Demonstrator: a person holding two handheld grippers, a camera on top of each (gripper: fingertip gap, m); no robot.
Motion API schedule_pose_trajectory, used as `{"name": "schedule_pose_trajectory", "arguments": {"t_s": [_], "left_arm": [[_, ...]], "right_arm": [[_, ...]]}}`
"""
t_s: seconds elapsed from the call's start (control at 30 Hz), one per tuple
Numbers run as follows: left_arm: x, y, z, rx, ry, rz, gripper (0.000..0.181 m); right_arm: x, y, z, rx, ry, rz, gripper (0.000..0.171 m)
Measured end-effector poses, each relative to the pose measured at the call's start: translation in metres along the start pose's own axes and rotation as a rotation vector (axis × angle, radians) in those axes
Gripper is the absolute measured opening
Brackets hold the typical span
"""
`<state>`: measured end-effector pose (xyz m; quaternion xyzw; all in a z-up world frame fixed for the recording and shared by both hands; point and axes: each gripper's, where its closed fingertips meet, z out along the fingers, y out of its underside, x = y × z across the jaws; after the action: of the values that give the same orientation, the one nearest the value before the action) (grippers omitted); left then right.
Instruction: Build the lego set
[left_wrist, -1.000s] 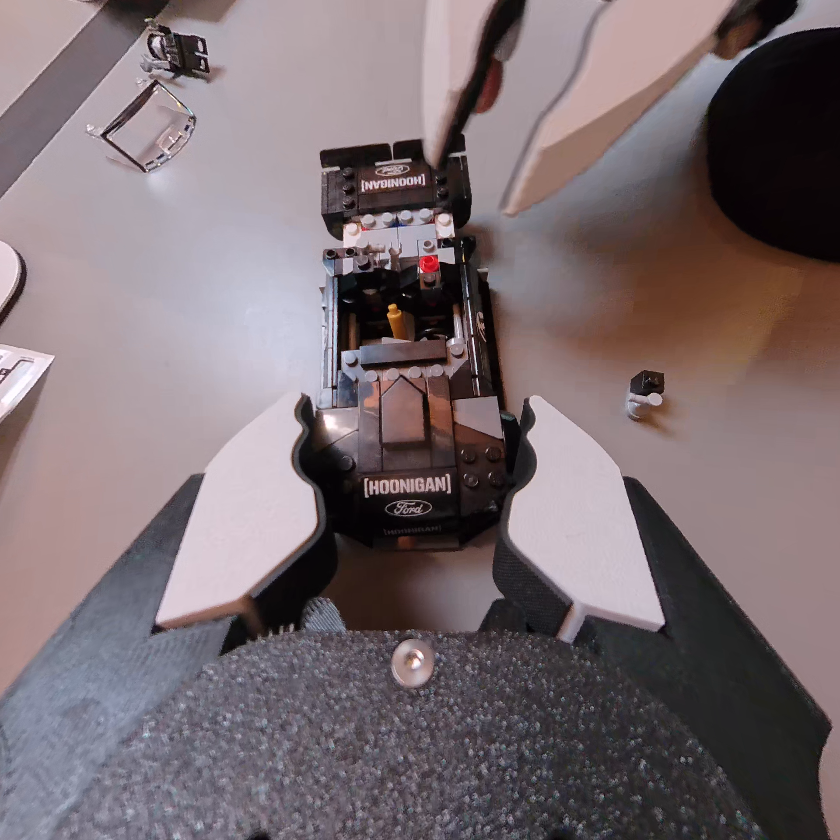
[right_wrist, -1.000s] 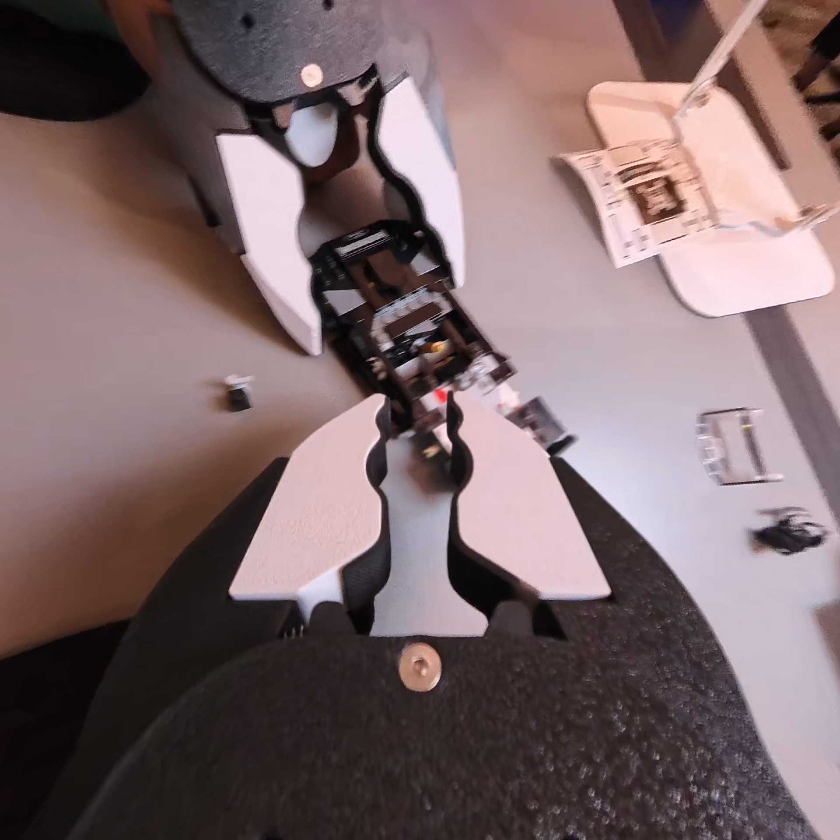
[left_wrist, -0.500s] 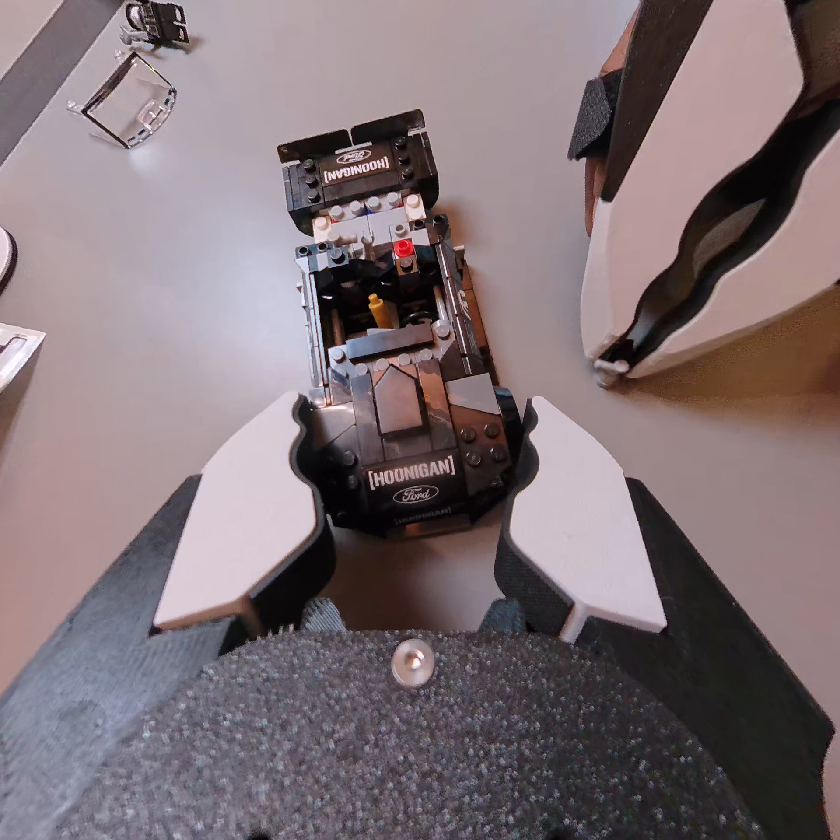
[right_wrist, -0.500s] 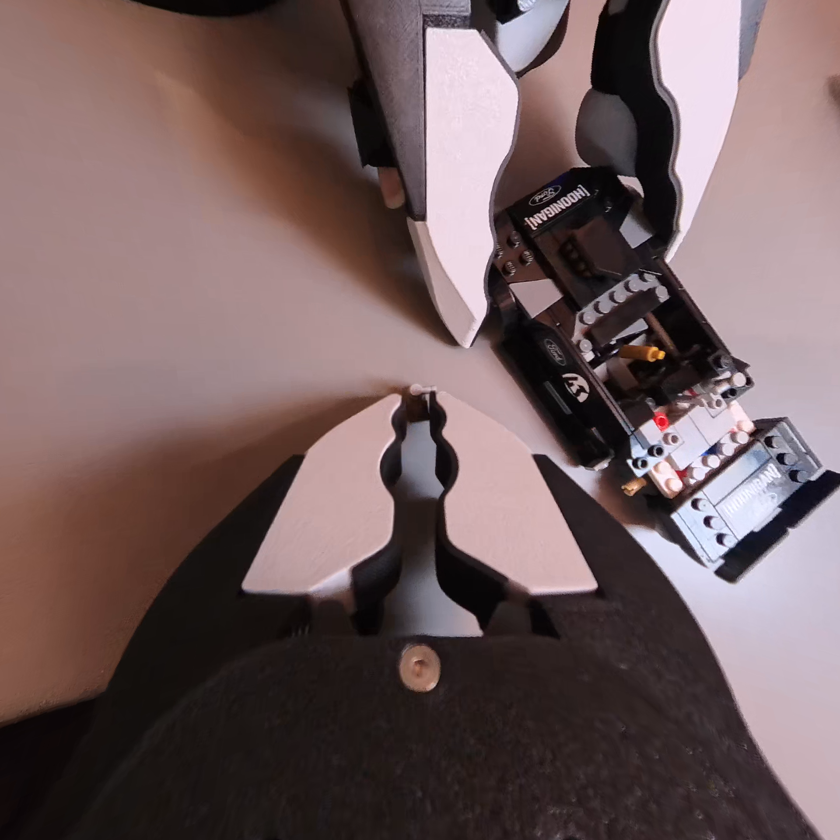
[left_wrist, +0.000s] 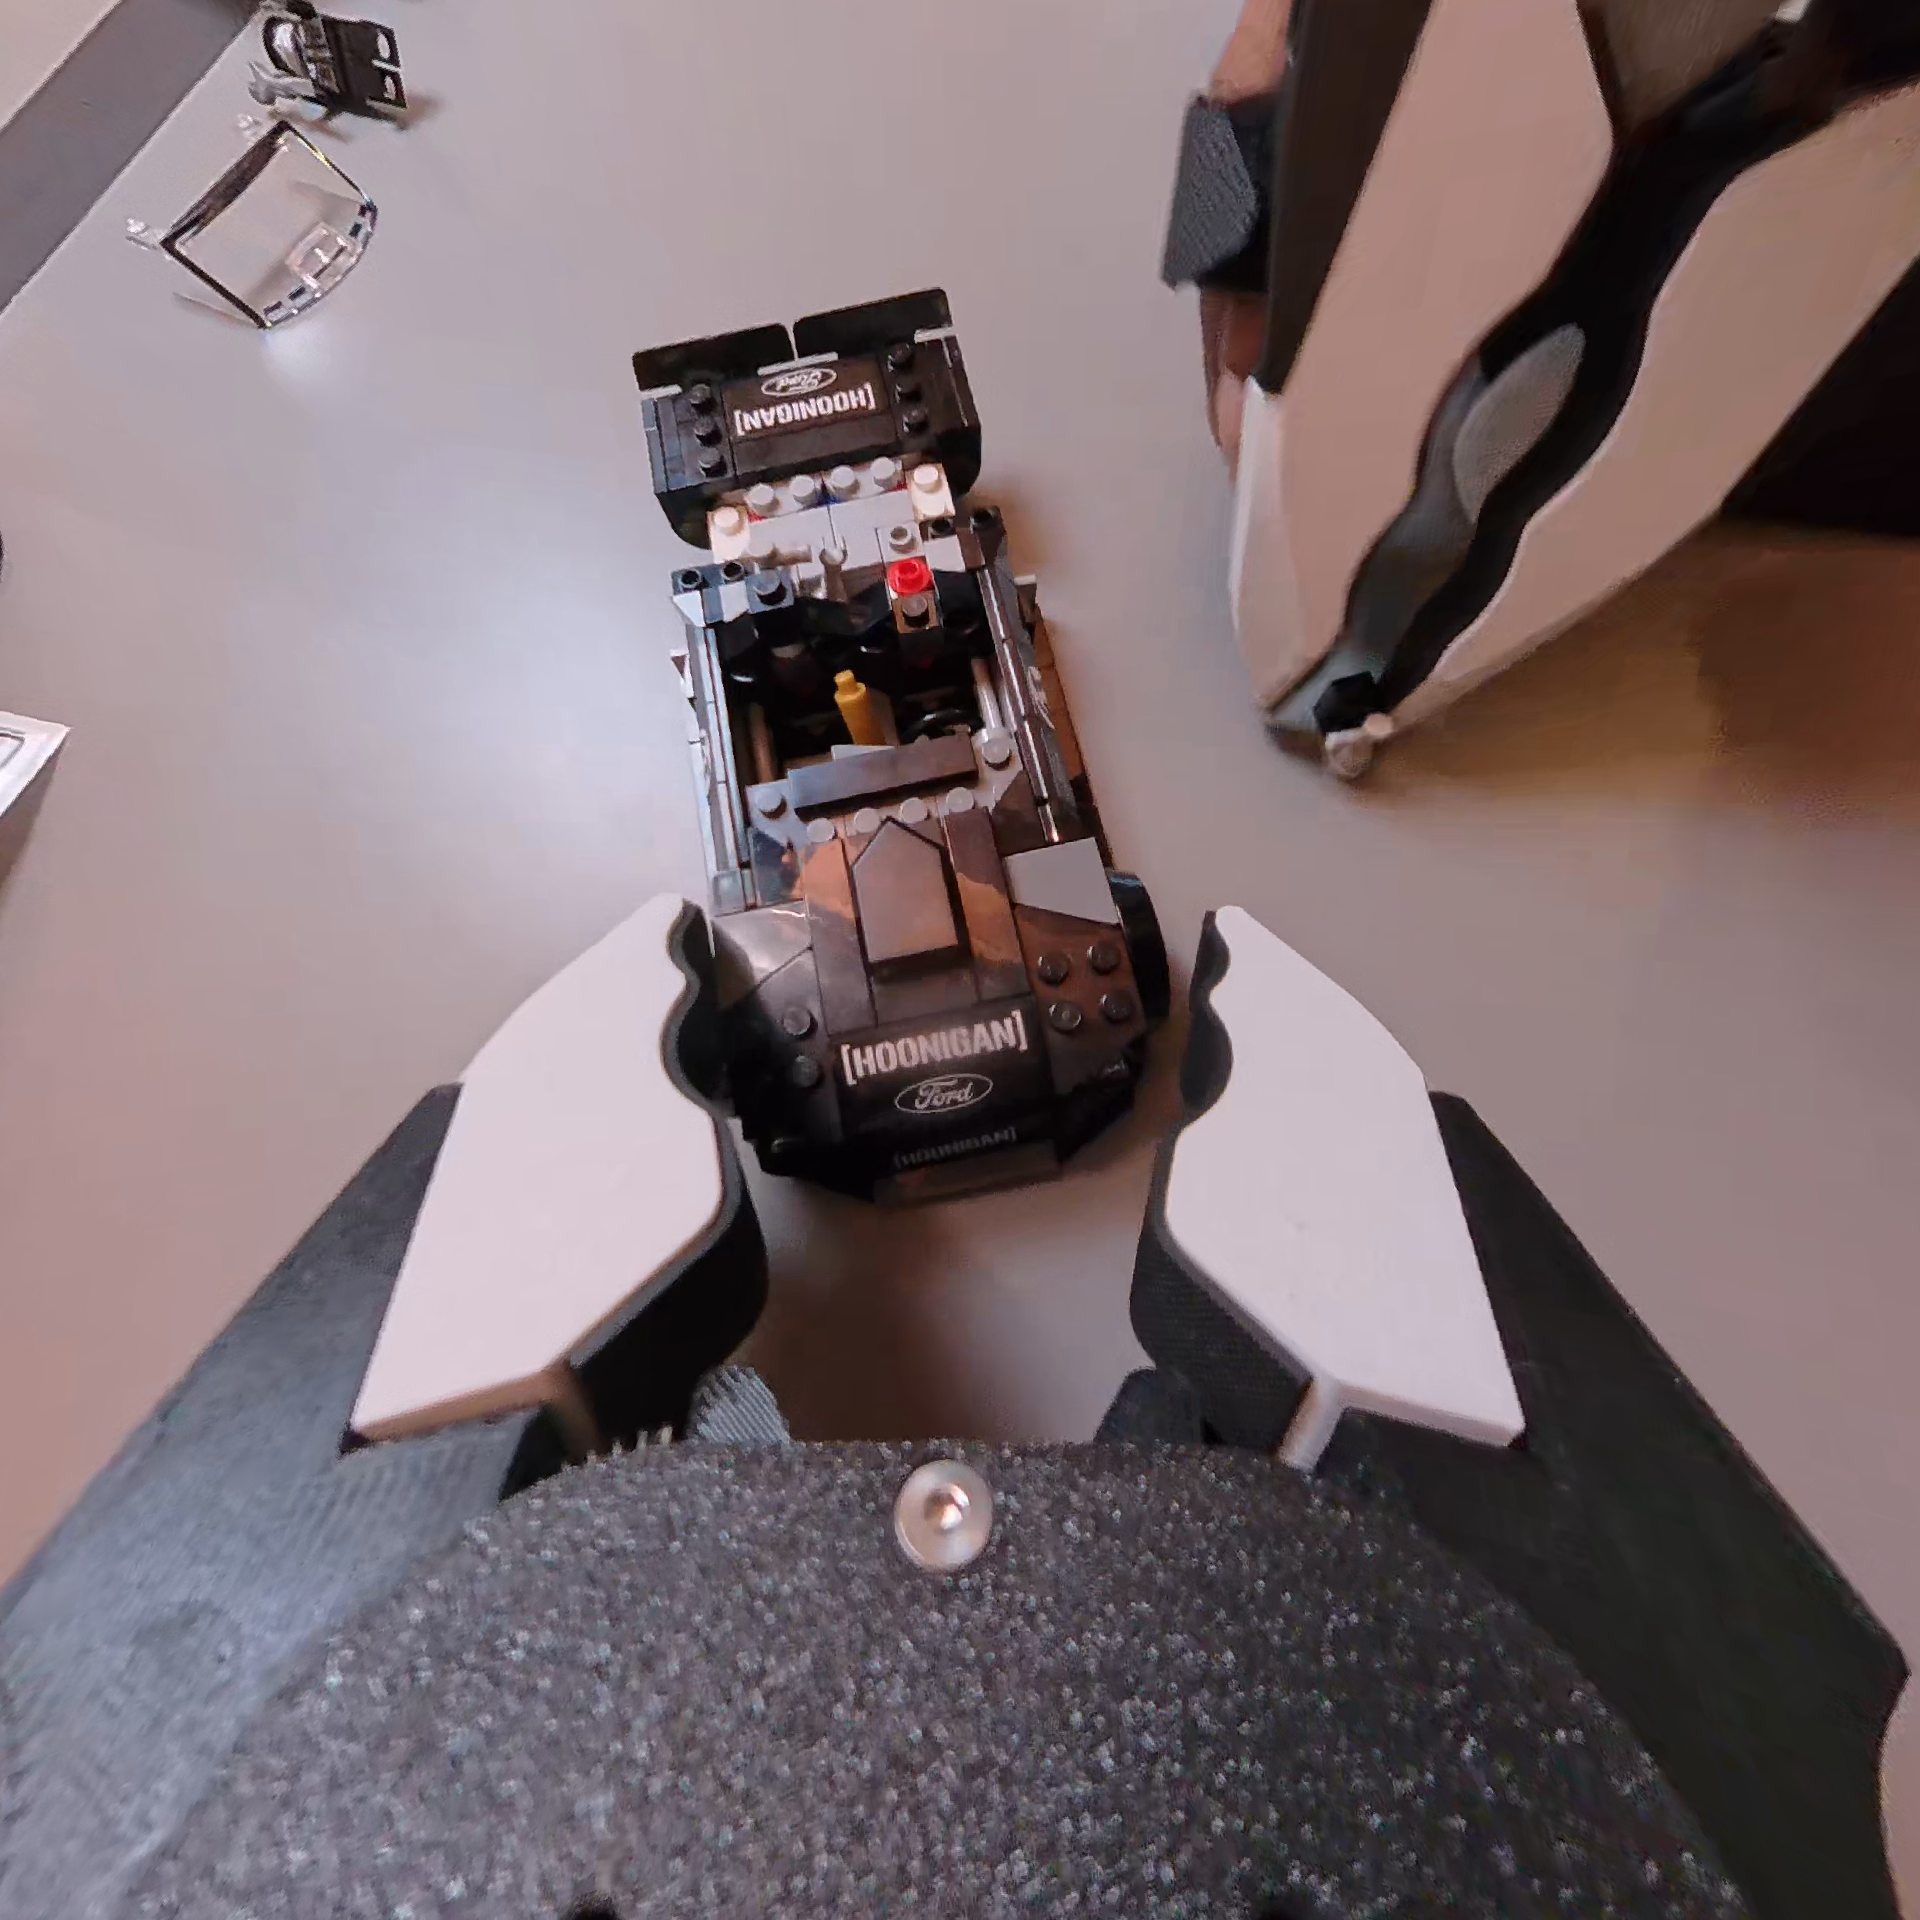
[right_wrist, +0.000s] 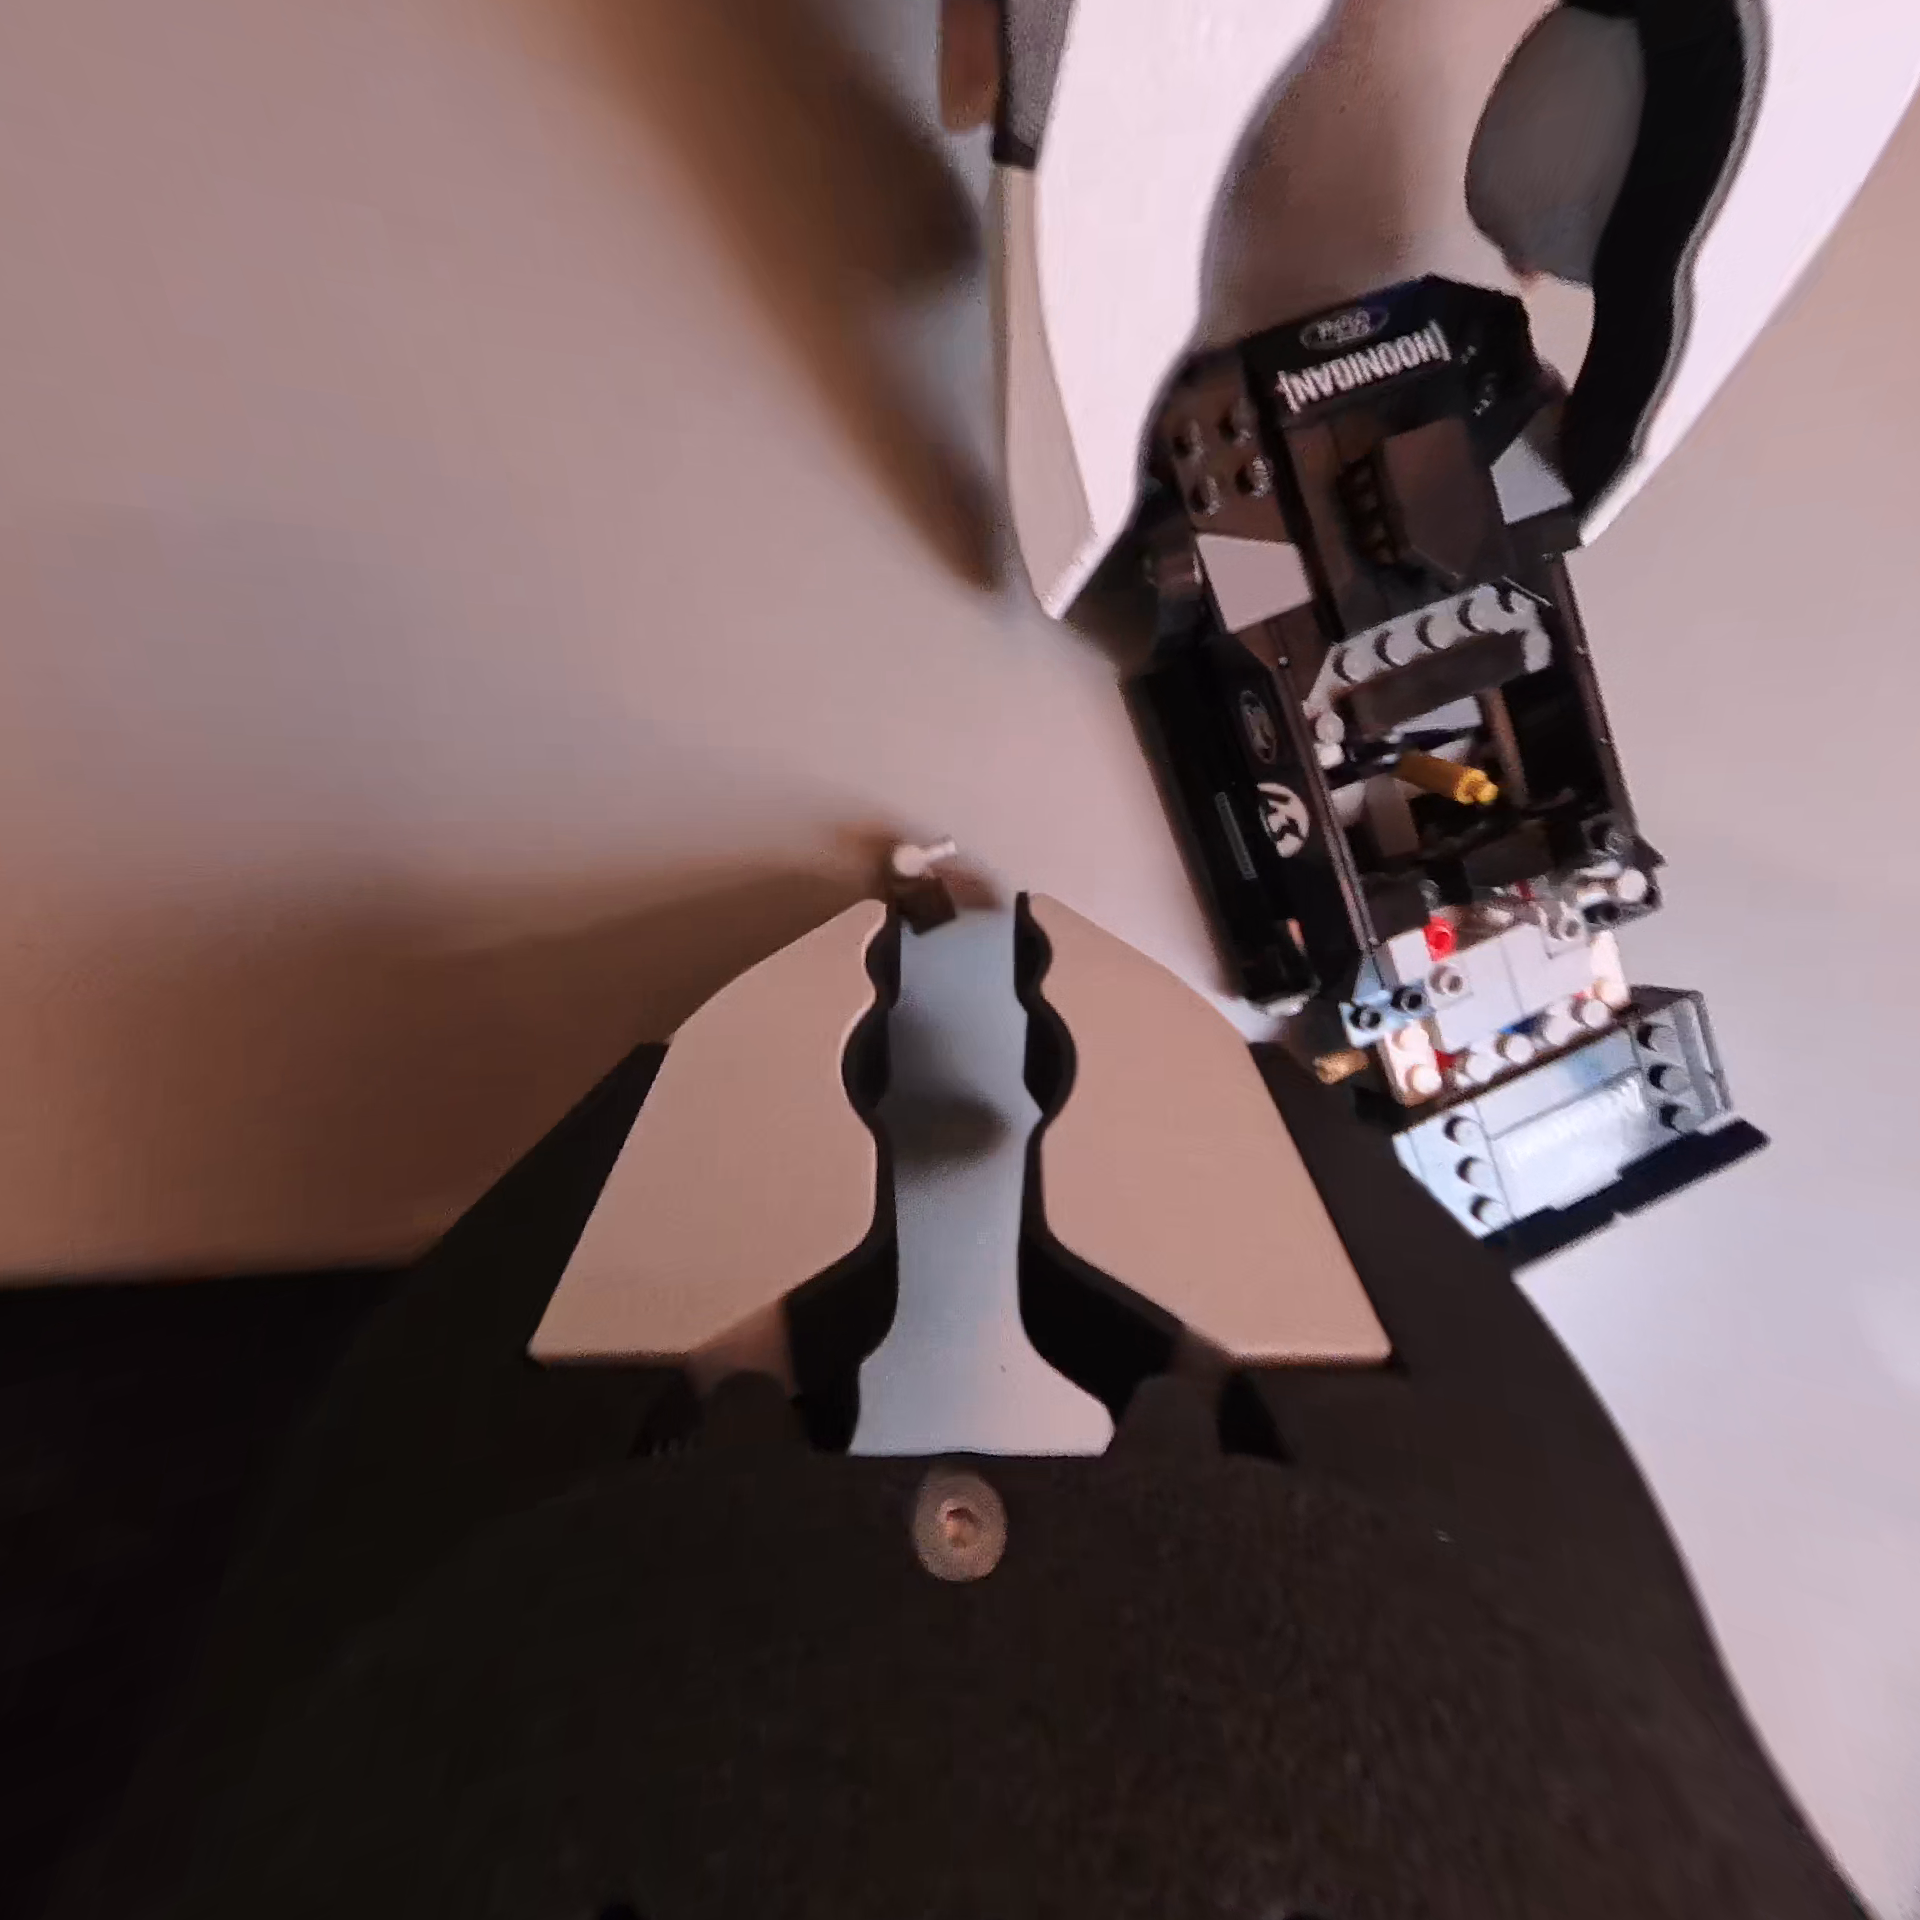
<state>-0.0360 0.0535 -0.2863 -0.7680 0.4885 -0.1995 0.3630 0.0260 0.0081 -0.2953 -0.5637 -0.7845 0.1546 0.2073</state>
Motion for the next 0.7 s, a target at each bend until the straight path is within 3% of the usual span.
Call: {"name": "schedule_pose_trajectory", "arguments": {"t_s": [0.27,0.5,0.7], "left_arm": [[-0.003,0.003,-0.007,0.018,-0.022,0.013,0.084],[-0.001,0.003,-0.007,0.024,-0.010,0.021,0.083],[0.000,0.003,-0.007,0.029,-0.002,0.027,0.083]], "right_arm": [[0.025,0.003,-0.020,0.042,0.209,0.169,0.022],[-0.023,0.002,-0.010,0.048,0.118,0.598,0.022],[-0.019,-0.001,-0.001,0.042,0.147,0.644,0.027]]}}
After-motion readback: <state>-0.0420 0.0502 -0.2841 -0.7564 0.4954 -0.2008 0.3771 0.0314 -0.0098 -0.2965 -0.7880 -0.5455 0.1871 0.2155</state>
